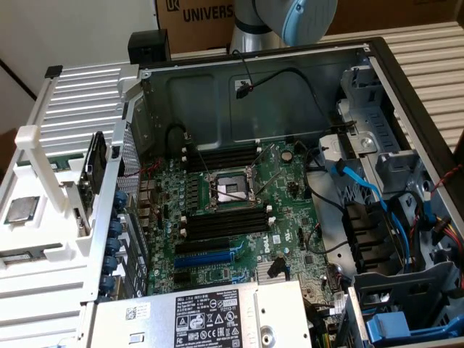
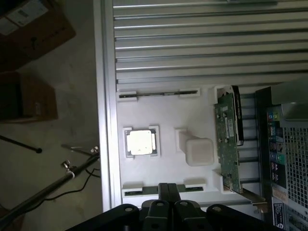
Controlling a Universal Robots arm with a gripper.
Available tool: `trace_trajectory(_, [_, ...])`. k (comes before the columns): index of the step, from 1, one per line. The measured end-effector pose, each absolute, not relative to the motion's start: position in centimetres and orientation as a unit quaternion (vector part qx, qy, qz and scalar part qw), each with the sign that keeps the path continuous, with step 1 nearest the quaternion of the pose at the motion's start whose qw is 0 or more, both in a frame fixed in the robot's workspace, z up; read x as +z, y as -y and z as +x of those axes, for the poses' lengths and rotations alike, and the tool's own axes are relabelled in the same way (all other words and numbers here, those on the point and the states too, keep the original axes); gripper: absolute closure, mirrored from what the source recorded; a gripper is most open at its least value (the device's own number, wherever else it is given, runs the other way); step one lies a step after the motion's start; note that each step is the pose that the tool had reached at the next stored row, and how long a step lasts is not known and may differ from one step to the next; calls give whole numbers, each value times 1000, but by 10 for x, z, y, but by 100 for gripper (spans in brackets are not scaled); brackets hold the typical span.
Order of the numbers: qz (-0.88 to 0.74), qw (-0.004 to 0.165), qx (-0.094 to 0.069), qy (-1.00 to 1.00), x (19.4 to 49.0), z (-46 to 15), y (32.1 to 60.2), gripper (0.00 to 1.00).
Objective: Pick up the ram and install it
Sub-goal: 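Pick up the ram and move it above insertion slot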
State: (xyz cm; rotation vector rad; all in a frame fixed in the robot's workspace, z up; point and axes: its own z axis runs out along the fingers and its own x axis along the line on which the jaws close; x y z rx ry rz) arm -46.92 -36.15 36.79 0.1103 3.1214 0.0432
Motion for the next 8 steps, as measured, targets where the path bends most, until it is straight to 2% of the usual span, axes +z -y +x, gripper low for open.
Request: trace_trajectory(8, [35,9,14,-999,368,-468,362,90])
